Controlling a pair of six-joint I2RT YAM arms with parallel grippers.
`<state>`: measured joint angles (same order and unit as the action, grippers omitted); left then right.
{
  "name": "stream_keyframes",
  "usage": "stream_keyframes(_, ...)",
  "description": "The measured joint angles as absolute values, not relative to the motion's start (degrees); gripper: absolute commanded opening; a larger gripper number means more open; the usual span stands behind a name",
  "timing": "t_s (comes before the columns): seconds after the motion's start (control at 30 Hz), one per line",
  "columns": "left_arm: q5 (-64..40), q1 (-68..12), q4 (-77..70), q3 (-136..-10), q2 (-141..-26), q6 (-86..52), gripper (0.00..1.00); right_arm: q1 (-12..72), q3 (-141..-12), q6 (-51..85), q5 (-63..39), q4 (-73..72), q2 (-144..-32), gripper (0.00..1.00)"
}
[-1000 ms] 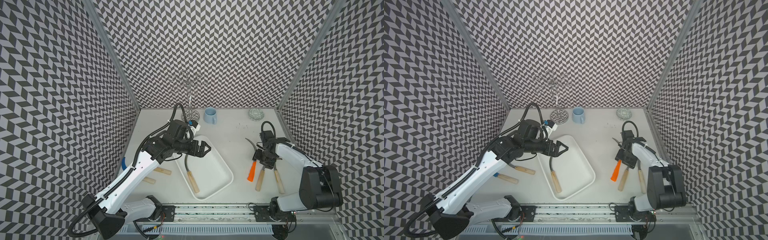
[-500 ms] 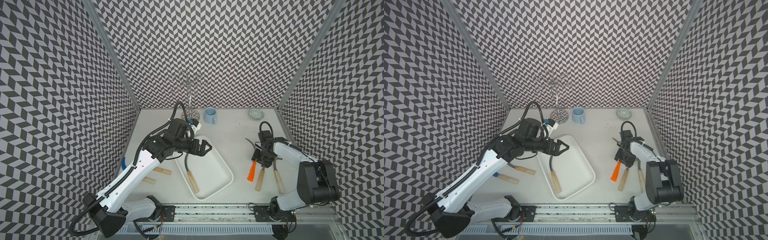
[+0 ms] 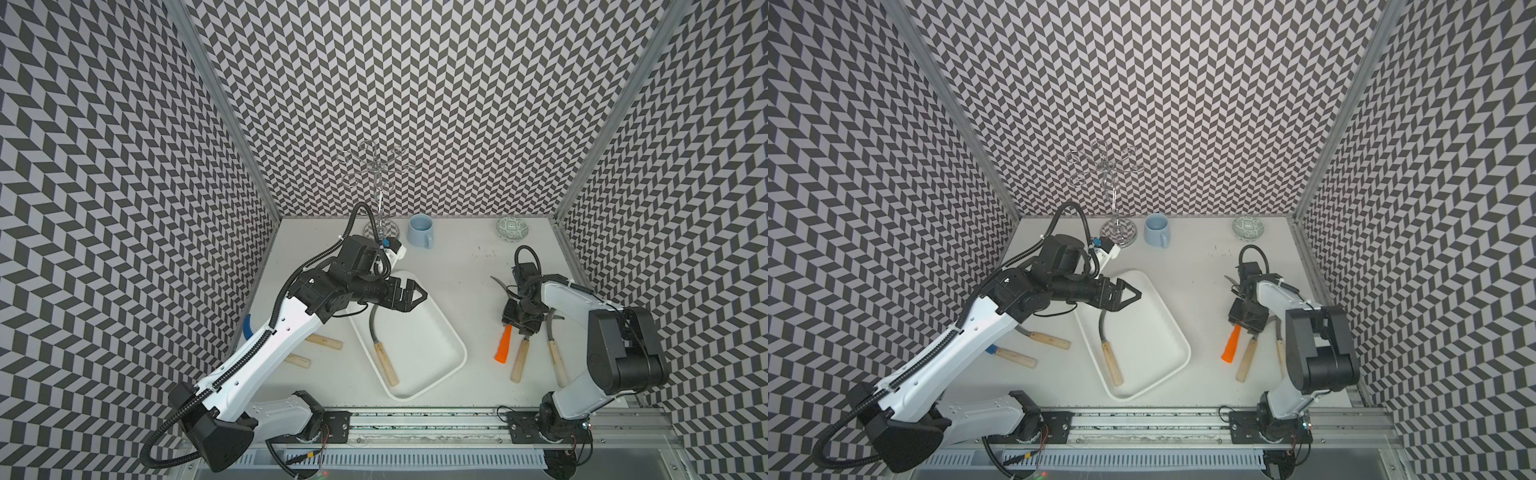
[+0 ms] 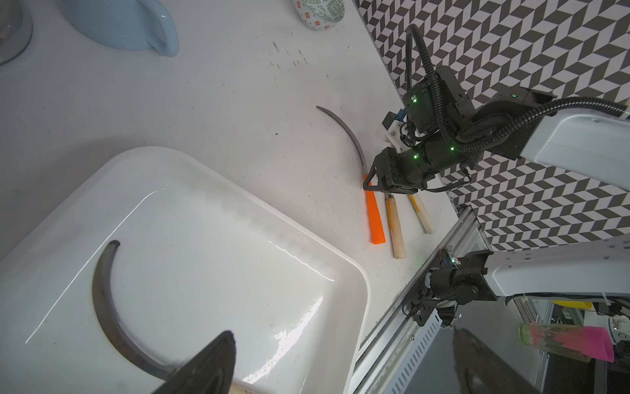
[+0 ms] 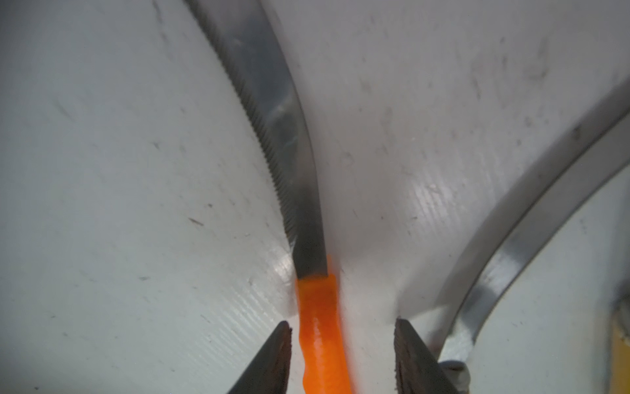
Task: Put small sickles into storage boxes
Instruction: Pick up the sickle at the center of the board.
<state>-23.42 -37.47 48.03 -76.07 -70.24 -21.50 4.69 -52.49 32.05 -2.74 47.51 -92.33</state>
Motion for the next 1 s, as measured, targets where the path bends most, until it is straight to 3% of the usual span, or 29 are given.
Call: stream_keyframes(1.0,-23.2,-37.5,47.9,-77.4,-73.0,-21.3,0.99,4.7,-53.0,30.5,-2.2,47.6,-94.0,0.26)
